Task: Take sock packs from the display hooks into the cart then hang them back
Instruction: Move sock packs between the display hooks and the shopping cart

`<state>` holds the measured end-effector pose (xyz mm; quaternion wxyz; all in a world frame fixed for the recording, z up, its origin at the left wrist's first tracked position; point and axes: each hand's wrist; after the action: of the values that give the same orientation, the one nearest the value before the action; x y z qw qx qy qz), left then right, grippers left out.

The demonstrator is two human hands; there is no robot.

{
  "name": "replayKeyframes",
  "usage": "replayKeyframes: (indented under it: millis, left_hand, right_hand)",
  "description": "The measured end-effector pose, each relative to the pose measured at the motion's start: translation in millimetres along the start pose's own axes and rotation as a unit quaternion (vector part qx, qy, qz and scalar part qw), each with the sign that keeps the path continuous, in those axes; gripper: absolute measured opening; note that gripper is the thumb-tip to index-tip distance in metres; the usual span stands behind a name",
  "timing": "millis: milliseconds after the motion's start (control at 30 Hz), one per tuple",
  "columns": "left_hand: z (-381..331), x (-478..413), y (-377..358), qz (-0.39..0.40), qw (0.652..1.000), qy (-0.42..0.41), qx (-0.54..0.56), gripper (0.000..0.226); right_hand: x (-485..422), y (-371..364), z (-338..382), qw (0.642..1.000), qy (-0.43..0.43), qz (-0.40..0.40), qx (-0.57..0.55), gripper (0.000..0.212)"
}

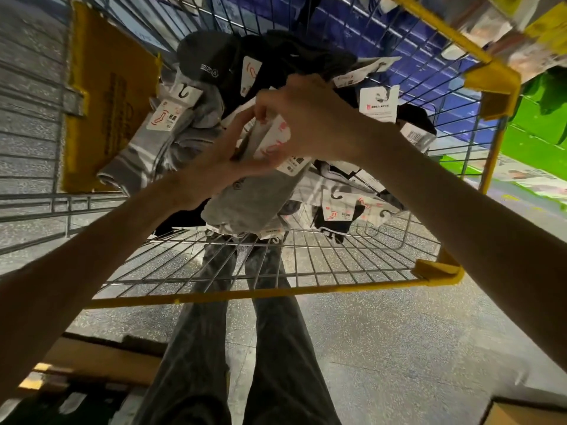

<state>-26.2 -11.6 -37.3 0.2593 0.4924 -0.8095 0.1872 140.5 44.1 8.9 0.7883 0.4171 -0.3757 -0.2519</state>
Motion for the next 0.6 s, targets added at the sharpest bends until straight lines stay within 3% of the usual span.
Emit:
replayKeyframes:
  millis: [67,167,233,300,400,500,600]
  left_hand:
    - [15,5,4,-0.024,1.000,-0.007,0.000,0.090]
    - [30,1,8,-0.093,0.995,-0.010,0.022,0.094]
    - [34,0,11,-0.141,0.989,-0.004,0.032,0.097]
    - [41,1,14,-0.174,0.984,-0.009,0.017,0.097]
    - [47,5,15,-0.172,0.985,-0.013,-0.011,0.092]
    - [55,8,15,-0.156,0.987,-0.003,-0.024,0.090]
    - [59,9,12,-0.154,0.988,0.006,-0.011,0.091]
  right_hand:
    - [2,-15,-8,0.998,-0.009,-0.065,-0.009,0.062]
    - [13,-40,-32,0.975,-0.085,-0.184,-0.094,0.045]
    - [28,-62,-58,0.967,-0.174,-0.139,-0.125,0.034]
    - [46,-86,-76,0.965,-0.234,-0.017,-0.114,0.027]
    - [66,-123,-76,0.969,-0.221,0.108,0.012,0.039]
    - [68,-155,-57,0.969,-0.205,0.108,0.085,0.072]
    - [66,-167,-52,0.971,-0.205,0.042,0.111,0.075]
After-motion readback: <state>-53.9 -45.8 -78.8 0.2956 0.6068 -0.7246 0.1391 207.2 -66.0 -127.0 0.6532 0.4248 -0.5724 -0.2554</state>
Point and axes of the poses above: each hand's wrist, its own x-axis away from the middle knuckle, its own y-axis out of the back of the hand, z = x × y, and after that the axes turned 4 degrees about -z, right-handed
